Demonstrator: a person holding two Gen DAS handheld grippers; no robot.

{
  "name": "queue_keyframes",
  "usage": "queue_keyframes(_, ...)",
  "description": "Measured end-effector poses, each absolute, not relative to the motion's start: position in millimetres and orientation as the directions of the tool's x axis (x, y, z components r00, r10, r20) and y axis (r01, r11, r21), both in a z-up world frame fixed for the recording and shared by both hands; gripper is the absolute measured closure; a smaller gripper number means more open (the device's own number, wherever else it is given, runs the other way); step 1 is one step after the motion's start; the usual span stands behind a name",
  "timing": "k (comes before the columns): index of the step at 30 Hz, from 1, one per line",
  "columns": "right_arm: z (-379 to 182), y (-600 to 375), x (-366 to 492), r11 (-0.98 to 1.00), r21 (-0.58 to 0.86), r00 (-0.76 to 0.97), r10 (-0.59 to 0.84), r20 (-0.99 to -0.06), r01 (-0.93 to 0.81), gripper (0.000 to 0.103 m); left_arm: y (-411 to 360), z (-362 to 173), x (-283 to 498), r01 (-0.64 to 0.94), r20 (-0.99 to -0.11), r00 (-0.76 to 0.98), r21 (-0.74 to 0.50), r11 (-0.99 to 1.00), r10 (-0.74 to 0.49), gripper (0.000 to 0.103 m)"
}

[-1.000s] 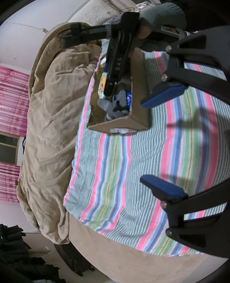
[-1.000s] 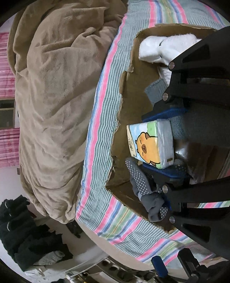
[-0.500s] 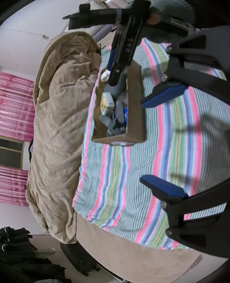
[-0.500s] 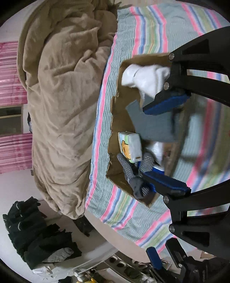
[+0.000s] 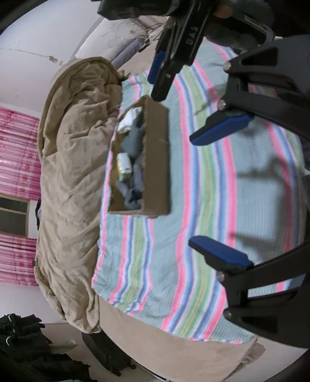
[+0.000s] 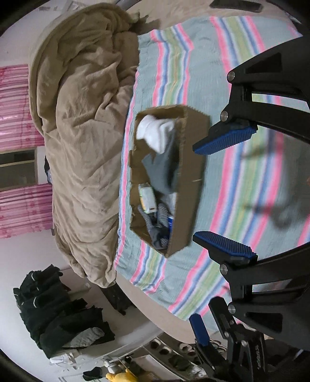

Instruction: Organize objects

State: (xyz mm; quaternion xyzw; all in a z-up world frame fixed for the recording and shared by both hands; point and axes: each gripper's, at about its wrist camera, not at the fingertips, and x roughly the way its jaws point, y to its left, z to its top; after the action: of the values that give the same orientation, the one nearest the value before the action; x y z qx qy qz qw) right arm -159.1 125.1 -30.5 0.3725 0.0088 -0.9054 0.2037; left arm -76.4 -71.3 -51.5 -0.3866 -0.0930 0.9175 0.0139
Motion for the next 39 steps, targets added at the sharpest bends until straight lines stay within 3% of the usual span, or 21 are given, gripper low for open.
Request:
queue_keyframes(26,-30,154,-85,-0.926,0.166,-0.660,-0.360,-0.659,0.340,0.033,-48,-44,-17,0.070,-0.701,-0.711,-0.152,-0.986,0.058,0.024)
queue_keyframes(30,-30,156,-83,-0.926,0.168,-0.662,-0.360,-0.658,0.337,0.033,-47,-42,-15,0.063,-0.695,-0.717,-0.150,-0.987,0.060,0.009)
queue_keyframes(39,-27,156,-81,-0.934,0.156,-0.673,-0.341,-0.657,0.321,0.033,-49,-39,-13,0.061,-0.689,-0.722,-0.149,-0.987,0.060,0.008)
